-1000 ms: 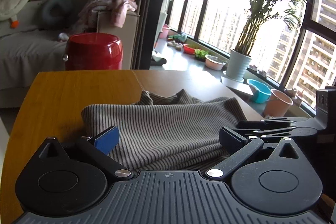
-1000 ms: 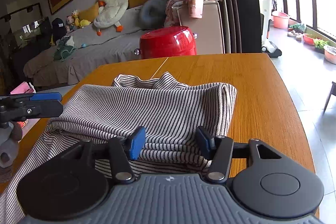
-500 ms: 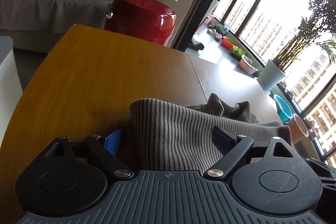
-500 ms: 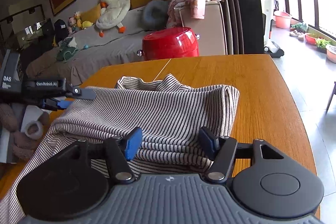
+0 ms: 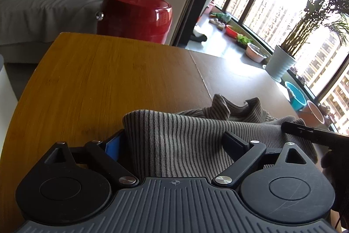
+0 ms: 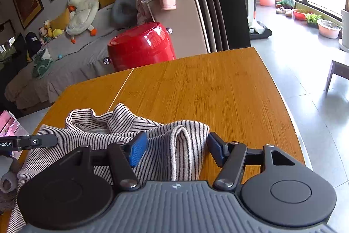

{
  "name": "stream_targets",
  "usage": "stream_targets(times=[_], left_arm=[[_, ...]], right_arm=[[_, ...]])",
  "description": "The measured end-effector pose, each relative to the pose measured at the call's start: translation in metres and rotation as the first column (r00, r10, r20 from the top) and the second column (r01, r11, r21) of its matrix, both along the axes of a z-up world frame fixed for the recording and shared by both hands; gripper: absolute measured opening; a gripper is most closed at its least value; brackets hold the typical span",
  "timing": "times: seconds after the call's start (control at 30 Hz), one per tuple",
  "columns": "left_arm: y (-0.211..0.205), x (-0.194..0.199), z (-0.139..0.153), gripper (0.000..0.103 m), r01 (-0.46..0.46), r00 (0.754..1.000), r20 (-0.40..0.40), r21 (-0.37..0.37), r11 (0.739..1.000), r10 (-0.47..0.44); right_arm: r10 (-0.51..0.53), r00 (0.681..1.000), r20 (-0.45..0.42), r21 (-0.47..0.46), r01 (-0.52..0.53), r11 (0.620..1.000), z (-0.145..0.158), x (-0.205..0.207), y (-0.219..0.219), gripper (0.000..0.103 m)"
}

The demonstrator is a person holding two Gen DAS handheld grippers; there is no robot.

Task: Fold clothes
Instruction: 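Grasp the sweater edge with the right tool and lift it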

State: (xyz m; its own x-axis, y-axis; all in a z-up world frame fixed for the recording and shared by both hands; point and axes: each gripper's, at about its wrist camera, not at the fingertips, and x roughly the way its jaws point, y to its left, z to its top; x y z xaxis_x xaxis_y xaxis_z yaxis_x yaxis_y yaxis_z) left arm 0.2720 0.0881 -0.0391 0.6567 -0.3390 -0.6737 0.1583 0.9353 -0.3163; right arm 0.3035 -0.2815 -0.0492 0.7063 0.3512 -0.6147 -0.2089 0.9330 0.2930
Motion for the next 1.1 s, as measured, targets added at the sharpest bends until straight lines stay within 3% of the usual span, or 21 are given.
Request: stream_targets(times=[0.17,0.23,0.4,0.47,0.57,0.63,0.73,0.83,0.93,1.1], left_arm=[[-0.003,0.003,0.0,0.096,0.064,0.998,-0.005,-0.006,0.998,-0.064],[-0.004,0.005,0.0,0.086,0.089,0.996,0.01,0.004,0.996,-0.089],[0.003,0.016,-0.004,0.055,0.091,0.995,0.037,-0.038,0.995,-0.09],[0.003,0.028,-0.003,0.048,0.081,0.996,0.035,-0.05,0.996,-0.079],[0.003,0.049,0.009,0.027,0.066,0.997,0.047,-0.049,0.997,-0.063],[0.004,0.049,0.033,0.025,0.068,0.992,0.113,-0.044,0.997,-0.063],[0.009,0.016,0.071,0.024,0.112,0.965,0.241,-0.036,0.993,-0.101],[0.017,-0.038,0.085,0.024,0.143,0.938,0.319,0.0,0.99,-0.136],[0.024,-0.086,0.077,0.024,0.152,0.943,0.299,0.006,0.988,-0.147],[0.018,-0.148,0.052,0.026,0.201,0.941,0.271,0.036,0.979,-0.203]], right_arm=[[0.058,0.998,-0.024,0.01,-0.058,0.998,0.002,0.004,-0.001,0.062],[0.094,0.995,-0.023,-0.01,-0.094,0.996,0.003,0.007,0.002,0.059],[0.131,0.991,0.009,-0.016,-0.131,0.991,0.002,0.009,0.008,0.031],[0.126,0.992,0.014,-0.002,-0.126,0.992,0.001,0.015,0.008,0.029],[0.109,0.994,0.014,0.005,-0.109,0.994,0.01,0.04,0.009,0.024],[0.117,0.989,0.086,0.001,-0.118,0.993,0.032,0.049,0.011,0.023],[0.188,0.954,0.235,-0.009,-0.191,0.981,0.076,0.026,0.014,0.022],[0.269,0.899,0.346,-0.071,-0.261,0.963,0.105,-0.027,0.014,0.022],[0.311,0.882,0.354,-0.126,-0.285,0.95,0.105,-0.078,0.007,0.022],[0.324,0.91,0.257,-0.144,-0.296,0.944,0.071,-0.141,0.0,0.022]])
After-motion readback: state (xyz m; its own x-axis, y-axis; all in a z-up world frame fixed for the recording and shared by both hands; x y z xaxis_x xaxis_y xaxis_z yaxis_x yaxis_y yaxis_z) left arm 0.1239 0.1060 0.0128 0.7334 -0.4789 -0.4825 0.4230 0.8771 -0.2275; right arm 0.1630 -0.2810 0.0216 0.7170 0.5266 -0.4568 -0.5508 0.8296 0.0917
